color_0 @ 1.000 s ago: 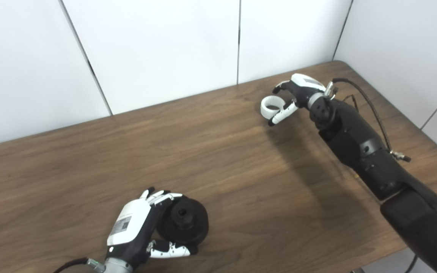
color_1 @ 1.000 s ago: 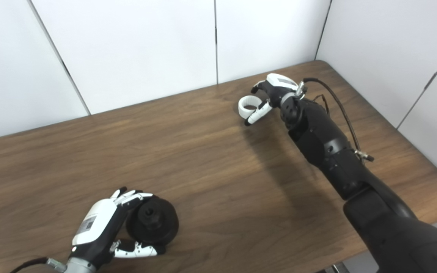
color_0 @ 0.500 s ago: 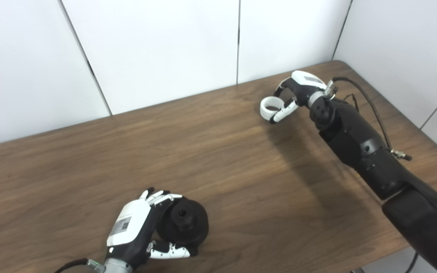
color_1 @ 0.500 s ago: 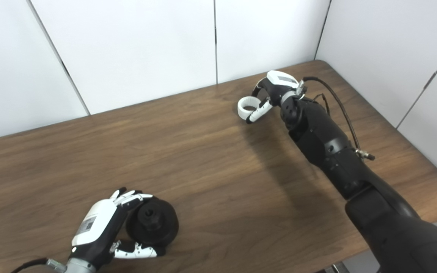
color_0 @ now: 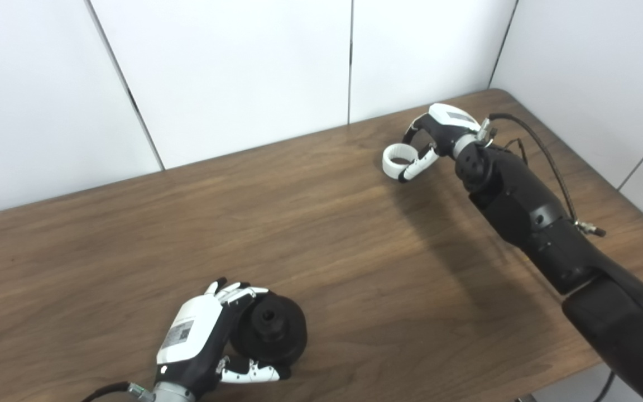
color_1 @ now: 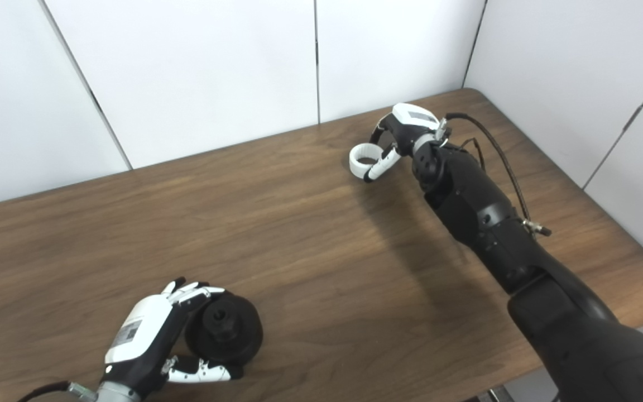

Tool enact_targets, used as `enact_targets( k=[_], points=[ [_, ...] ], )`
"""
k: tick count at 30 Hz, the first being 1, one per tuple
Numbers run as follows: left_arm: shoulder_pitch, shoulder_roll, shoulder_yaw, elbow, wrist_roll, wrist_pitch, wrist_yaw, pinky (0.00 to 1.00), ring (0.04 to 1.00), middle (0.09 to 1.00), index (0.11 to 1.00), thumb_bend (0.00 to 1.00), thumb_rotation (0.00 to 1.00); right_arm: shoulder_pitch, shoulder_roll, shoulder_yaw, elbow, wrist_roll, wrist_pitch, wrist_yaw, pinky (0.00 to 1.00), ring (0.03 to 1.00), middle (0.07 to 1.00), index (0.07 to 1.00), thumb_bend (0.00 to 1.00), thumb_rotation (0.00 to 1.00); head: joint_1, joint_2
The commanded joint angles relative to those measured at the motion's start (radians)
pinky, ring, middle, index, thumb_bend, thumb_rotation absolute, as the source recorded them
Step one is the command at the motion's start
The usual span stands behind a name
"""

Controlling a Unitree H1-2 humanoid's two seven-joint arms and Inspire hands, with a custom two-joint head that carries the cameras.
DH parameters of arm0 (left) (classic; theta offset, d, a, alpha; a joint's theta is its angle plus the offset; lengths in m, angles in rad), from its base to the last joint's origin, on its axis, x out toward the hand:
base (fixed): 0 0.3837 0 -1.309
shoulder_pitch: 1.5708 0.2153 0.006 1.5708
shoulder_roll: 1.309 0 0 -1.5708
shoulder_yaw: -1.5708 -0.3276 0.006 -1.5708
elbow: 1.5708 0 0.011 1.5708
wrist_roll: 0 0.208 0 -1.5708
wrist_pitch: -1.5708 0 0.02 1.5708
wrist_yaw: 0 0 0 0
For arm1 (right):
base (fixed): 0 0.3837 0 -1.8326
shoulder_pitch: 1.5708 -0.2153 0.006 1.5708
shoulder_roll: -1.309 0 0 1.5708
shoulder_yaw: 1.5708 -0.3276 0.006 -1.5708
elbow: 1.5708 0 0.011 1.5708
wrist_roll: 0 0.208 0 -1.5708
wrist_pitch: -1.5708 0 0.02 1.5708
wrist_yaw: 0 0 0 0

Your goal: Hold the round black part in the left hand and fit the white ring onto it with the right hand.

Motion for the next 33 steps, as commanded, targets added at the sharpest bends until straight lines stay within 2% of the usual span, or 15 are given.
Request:
enact_targets(
  k=[1,11,27,29,30,31,33],
  points=[
    [0.004,0.011,0.001,-0.011,0.023,0.012,-0.015,1.00,0.887,0.777,0.481,0.52,0.05,-0.053,-0.022,-0.004,-0.021,-0.001,-0.015,-0.022,1.00,0.936,0.858,0.650,0.82,0.22,0.000,0.002],
    [0.006,0.011,-0.003,-0.007,0.031,0.018,-0.011,1.00,0.887,0.777,0.481,0.52,0.05,-0.059,-0.017,0.011,-0.006,-0.002,-0.021,-0.028,1.00,0.933,0.848,0.666,0.86,0.21,0.003,0.004],
    [0.006,0.012,0.000,-0.014,0.028,0.017,-0.010,1.00,0.889,0.776,0.481,0.52,0.05,-0.076,-0.007,0.028,-0.001,-0.002,-0.004,-0.024,1.00,0.932,0.833,0.626,0.83,0.20,0.002,0.009],
    [0.007,0.011,0.000,-0.016,0.029,0.019,-0.011,1.00,0.890,0.776,0.481,0.52,0.05,-0.076,-0.006,0.027,-0.002,0.000,-0.006,-0.024,1.00,0.930,0.826,0.607,0.81,0.19,0.004,0.010],
    [0.007,0.011,0.000,-0.017,0.030,0.021,-0.012,1.00,0.890,0.775,0.481,0.52,0.05,-0.075,-0.005,0.026,-0.001,0.000,-0.009,-0.029,1.00,0.930,0.824,0.550,0.67,0.17,0.004,0.010],
    [0.007,0.010,0.000,-0.017,0.030,0.021,-0.012,1.00,0.890,0.776,0.481,0.52,0.05,-0.073,-0.003,0.024,0.001,0.001,-0.015,-0.038,1.00,0.926,0.818,0.520,0.60,0.16,0.004,0.010],
    [0.007,0.011,-0.002,-0.017,0.035,0.023,-0.013,1.00,0.889,0.776,0.481,0.52,0.05,-0.068,-0.002,0.022,0.001,-0.001,-0.031,-0.060,1.00,0.910,0.804,0.494,0.54,0.14,0.004,0.010]
  ],
)
